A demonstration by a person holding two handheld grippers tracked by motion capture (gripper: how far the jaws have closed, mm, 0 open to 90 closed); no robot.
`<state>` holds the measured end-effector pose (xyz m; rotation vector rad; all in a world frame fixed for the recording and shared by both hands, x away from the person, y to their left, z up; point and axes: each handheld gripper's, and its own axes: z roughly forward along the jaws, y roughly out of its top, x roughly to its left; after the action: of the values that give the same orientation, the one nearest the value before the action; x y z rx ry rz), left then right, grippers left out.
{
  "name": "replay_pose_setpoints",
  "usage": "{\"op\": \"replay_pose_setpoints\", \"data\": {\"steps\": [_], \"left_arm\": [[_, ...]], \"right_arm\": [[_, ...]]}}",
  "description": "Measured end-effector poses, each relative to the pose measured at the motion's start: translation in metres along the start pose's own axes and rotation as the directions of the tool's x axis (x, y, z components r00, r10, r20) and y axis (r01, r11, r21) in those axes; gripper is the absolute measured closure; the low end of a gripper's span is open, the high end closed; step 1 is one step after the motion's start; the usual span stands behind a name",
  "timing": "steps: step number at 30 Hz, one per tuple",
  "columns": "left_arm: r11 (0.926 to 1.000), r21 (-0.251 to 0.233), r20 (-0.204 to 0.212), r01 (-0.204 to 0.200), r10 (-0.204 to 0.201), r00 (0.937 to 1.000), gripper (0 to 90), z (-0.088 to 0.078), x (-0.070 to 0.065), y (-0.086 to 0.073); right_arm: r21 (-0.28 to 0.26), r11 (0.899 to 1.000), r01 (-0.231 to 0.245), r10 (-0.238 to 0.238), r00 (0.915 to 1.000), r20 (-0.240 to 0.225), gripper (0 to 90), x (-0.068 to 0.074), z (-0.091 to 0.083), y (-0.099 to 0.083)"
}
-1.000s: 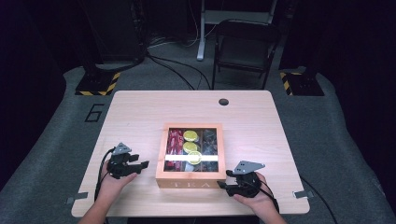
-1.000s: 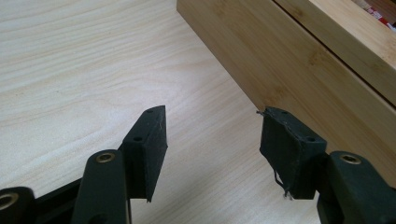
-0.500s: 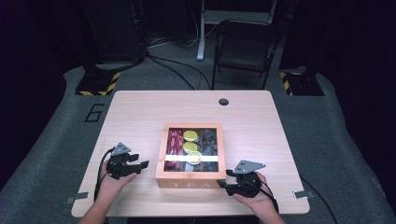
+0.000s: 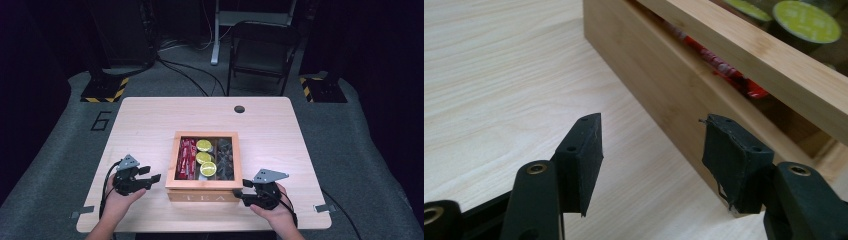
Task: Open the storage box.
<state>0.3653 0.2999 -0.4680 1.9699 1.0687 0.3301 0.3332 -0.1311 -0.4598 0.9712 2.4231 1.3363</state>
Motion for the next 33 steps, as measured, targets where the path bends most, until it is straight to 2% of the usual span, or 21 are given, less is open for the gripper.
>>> {"op": "replay_pose_setpoints", "data": {"steps": [7, 8, 15, 18, 20, 22, 25, 30, 33], "left_arm": [[0.9981, -0.032, 0.031, -0.053, 0.054, 0.9981, 42.1, -0.012, -0.017, 0.004], [0.9976, -0.024, 0.045, -0.065, 0.066, 0.9969, 42.2, -0.014, -0.02, 0.005], [0.9934, -0.031, 0.089, -0.11, 0.113, 0.9896, 43.8, -0.013, -0.041, 0.008], [0.9919, -0.023, 0.091, -0.125, 0.127, 0.9878, 46.0, -0.013, -0.048, 0.011], [0.9924, -0.027, 0.094, -0.12, 0.122, 0.9881, 46.2, -0.012, -0.054, 0.012], [0.9912, -0.024, 0.111, -0.13, 0.132, 0.985, 46.2, -0.012, -0.058, 0.014], [0.9907, -0.028, 0.109, -0.133, 0.135, 0.9847, 46.3, -0.012, -0.062, 0.016], [0.9924, -0.04, 0.106, -0.117, 0.12, 0.987, 47.0, -0.012, -0.062, 0.018], [0.9917, -0.043, 0.1, -0.121, 0.125, 0.9871, 47.1, -0.011, -0.063, 0.018]], "right_arm": [[-0.052, 0.998, -0.029, 0.03, 0.9995, 0.01, 49.2, 0.0, -0.006, 0.01], [-0.057, 0.998, -0.036, 0.036, 0.9993, 0.01, 49.2, 0.0, -0.006, 0.011], [-0.064, 0.997, -0.041, 0.041, 0.9992, -0.004, 49.2, -0.001, -0.006, 0.015], [-0.067, 0.997, -0.041, 0.041, 0.9992, -0.003, 49.2, -0.002, -0.005, 0.015], [-0.065, 0.997, -0.034, 0.034, 0.9994, -0.004, 49.2, -0.002, -0.005, 0.015], [-0.066, 0.997, -0.041, 0.041, 0.9992, -0.001, 49.2, -0.002, -0.004, 0.015], [-0.065, 0.997, -0.04, 0.04, 0.9992, -0.002, 49.2, -0.002, -0.004, 0.015], [-0.064, 0.997, -0.034, 0.034, 0.9994, -0.005, 49.2, -0.002, -0.004, 0.015], [-0.065, 0.997, -0.032, 0.032, 0.9995, -0.008, 49.2, -0.003, -0.004, 0.015]]}}
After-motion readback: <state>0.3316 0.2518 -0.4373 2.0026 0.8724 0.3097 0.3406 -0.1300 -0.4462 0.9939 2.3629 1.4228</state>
